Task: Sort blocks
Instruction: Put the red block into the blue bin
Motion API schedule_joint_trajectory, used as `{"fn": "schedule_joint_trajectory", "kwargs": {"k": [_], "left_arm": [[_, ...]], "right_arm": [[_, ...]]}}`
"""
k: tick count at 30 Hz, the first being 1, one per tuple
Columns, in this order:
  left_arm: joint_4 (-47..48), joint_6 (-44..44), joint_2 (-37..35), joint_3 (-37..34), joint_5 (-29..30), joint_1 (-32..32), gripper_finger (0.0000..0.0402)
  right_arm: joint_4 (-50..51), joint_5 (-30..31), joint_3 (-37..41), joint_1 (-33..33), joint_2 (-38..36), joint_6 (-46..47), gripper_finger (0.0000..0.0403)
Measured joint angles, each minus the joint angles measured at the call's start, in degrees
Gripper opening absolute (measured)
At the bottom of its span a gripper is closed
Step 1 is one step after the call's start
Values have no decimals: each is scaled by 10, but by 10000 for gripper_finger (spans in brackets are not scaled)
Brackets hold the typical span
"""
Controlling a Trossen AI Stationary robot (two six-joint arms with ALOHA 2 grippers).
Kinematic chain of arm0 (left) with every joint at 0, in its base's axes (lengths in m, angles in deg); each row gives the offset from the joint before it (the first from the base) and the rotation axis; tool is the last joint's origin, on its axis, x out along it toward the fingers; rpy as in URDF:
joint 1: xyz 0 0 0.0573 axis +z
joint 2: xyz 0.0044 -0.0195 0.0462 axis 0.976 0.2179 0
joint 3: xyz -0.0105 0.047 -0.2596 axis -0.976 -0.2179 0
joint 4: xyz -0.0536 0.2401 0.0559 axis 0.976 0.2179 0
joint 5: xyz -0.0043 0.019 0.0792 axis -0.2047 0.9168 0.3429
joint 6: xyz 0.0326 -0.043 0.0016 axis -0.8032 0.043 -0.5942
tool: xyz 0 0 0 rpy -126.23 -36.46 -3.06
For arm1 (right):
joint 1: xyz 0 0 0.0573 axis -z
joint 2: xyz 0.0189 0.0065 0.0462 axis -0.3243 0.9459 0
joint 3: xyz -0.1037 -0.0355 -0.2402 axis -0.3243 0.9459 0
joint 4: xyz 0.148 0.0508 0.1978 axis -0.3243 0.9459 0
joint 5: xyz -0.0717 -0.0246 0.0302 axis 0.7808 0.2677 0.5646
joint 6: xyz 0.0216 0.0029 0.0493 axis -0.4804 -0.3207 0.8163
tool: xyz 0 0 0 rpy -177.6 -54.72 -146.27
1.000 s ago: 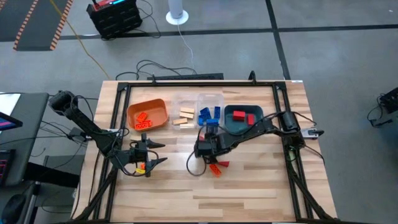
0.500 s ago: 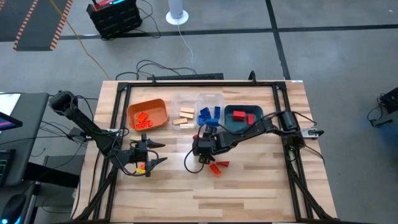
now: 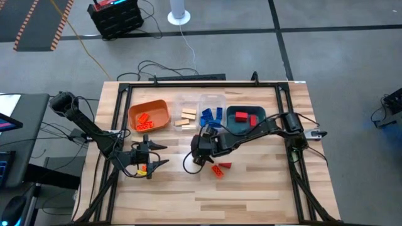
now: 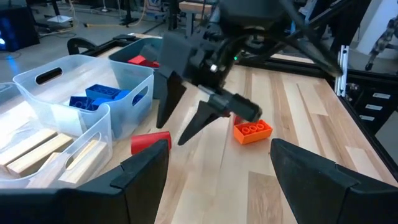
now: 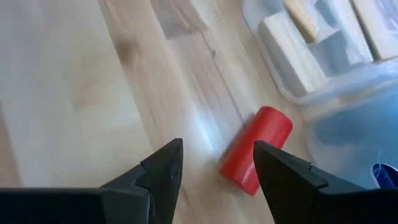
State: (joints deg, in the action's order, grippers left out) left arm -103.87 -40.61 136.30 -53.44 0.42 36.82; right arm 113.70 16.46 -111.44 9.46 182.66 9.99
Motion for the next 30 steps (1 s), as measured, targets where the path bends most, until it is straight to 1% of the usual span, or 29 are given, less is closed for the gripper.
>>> {"fn": "schedule_joint_trajectory", "kwargs": {"k": [3,8,11,16,18,20,22,24,25,30], "left_arm": [[0,1,0,0,0,0,274],[0,8,0,0,-2,0,274],[1,9,0,0,-15,0,274],[3,9,0,0,-16,0,274],[3,9,0,0,-16,0,274],[4,6,0,0,-16,0,274],[4,5,0,0,-16,0,274],[4,5,0,0,-16,0,274],[4,4,0,0,-16,0,274],[5,4,0,0,-16,0,274]], "right_arm": [[-5,7,-3,7,4,31,230],[-11,22,-3,21,56,98,230],[-17,41,-3,16,75,132,230],[-24,50,-5,12,84,131,229],[-23,52,-4,12,82,129,223],[-22,49,-4,12,80,125,209],[-22,46,-4,12,80,118,187],[-20,30,-4,12,77,106,158],[-19,19,-4,13,76,101,153],[-2,-23,-3,14,65,79,153]]}}
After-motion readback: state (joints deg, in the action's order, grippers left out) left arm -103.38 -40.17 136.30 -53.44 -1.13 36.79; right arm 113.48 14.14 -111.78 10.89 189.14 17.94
